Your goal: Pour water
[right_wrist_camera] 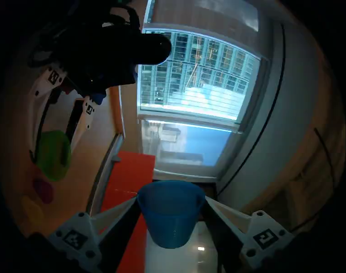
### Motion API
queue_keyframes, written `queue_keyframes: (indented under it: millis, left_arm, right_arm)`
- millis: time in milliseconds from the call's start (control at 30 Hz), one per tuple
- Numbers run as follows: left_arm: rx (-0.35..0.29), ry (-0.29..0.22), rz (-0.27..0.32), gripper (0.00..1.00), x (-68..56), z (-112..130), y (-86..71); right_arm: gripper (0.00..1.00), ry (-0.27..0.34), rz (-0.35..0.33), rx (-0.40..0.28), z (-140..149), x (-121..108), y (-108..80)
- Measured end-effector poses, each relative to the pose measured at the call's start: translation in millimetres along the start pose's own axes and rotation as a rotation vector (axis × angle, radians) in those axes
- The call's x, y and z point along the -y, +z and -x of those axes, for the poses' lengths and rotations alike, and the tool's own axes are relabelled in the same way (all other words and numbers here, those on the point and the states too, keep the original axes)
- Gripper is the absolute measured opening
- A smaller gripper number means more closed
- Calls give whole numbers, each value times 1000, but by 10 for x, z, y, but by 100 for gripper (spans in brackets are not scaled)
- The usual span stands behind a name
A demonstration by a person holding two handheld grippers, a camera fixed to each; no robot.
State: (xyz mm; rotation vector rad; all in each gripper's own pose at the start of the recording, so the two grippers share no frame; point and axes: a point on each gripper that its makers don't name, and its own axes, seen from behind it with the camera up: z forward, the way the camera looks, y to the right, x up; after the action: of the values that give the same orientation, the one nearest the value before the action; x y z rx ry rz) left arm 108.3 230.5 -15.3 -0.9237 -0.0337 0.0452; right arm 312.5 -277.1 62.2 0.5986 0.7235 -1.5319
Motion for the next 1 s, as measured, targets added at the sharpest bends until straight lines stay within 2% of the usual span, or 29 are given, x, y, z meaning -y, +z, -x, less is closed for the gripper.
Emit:
queue_keyframes:
  millis: [167, 300, 633, 1000]
  left_arm:
    - [0, 2, -1, 86, 5, 1, -8]
    - [0, 4, -3, 86, 3, -6, -20]
    - [3, 13, -15, 86, 37, -6, -43]
    - [0, 27, -20, 86, 53, -44, -64]
  right_arm:
    - [90, 71, -4, 10, 80, 13, -5]
    - [90, 196, -6, 21, 155, 16, -22]
    - [90, 605, -40, 2, 102, 105, -114]
    - [90, 1127, -90, -31, -121, 231, -248]
